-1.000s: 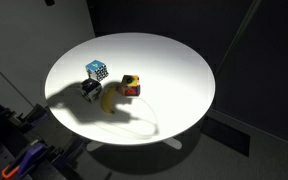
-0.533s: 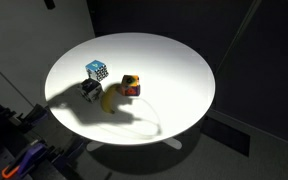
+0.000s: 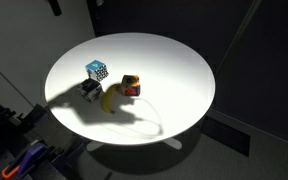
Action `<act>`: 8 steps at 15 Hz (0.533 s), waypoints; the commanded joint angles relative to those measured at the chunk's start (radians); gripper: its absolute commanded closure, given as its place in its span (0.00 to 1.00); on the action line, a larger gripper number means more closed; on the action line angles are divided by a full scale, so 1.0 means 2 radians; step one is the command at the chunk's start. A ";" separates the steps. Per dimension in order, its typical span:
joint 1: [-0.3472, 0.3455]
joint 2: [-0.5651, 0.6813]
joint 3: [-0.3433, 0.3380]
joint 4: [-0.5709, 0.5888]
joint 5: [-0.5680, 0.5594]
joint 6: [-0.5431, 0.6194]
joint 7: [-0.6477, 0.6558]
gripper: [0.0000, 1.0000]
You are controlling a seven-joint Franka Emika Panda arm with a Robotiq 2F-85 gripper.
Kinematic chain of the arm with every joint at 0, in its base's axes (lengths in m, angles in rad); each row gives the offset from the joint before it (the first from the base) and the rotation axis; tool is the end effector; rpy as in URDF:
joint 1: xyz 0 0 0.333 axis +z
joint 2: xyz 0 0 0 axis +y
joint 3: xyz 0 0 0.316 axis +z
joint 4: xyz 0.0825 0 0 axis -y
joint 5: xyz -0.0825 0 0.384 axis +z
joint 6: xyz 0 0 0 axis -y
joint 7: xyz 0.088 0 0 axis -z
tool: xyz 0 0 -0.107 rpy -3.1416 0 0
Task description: Put the banana plush toy on top of the white and black dice
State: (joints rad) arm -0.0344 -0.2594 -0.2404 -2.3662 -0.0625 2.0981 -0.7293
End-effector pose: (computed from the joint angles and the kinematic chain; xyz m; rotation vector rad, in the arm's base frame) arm 0.4402 -0.1293 0.4231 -3.0329 -0.7657 0.0149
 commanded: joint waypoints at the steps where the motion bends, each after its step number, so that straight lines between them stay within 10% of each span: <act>1: -0.011 0.029 -0.003 -0.005 0.019 0.064 -0.021 0.00; 8: -0.015 0.109 0.005 0.006 0.098 0.139 -0.096 0.00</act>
State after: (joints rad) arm -0.0498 -0.1039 -0.2453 -2.3826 0.0723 2.3506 -0.8485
